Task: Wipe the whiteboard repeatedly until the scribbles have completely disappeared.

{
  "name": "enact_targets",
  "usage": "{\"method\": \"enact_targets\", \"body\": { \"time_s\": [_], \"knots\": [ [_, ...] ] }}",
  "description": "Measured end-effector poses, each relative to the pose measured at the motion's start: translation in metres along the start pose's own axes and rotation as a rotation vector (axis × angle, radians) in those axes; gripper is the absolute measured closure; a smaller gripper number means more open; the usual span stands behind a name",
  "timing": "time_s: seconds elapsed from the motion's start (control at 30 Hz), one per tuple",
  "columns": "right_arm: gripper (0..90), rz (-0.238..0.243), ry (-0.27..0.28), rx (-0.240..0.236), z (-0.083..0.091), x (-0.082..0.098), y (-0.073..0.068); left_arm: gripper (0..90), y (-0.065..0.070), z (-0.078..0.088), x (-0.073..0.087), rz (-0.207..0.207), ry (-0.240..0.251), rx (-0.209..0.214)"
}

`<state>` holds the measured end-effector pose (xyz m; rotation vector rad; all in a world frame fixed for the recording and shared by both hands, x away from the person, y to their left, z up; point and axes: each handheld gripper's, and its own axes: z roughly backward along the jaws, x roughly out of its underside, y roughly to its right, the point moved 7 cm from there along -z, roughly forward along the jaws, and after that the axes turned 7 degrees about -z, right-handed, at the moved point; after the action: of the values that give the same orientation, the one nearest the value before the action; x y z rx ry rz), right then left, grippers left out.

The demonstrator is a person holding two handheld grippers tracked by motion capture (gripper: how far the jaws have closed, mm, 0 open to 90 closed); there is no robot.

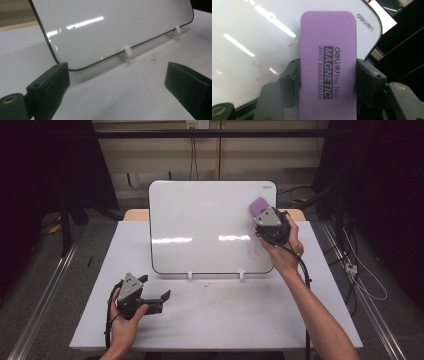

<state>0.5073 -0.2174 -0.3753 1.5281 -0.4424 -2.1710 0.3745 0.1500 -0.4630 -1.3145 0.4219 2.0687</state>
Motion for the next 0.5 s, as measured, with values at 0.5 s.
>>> {"method": "enact_targets", "body": {
  "time_s": [0.5],
  "knots": [
    [41.7, -0.031, -0.016, -0.045, -0.008, -0.012, 0.014, 5.9, -0.001, 0.000, 0.001, -0.021, -0.006, -0.007]
  ]
}}
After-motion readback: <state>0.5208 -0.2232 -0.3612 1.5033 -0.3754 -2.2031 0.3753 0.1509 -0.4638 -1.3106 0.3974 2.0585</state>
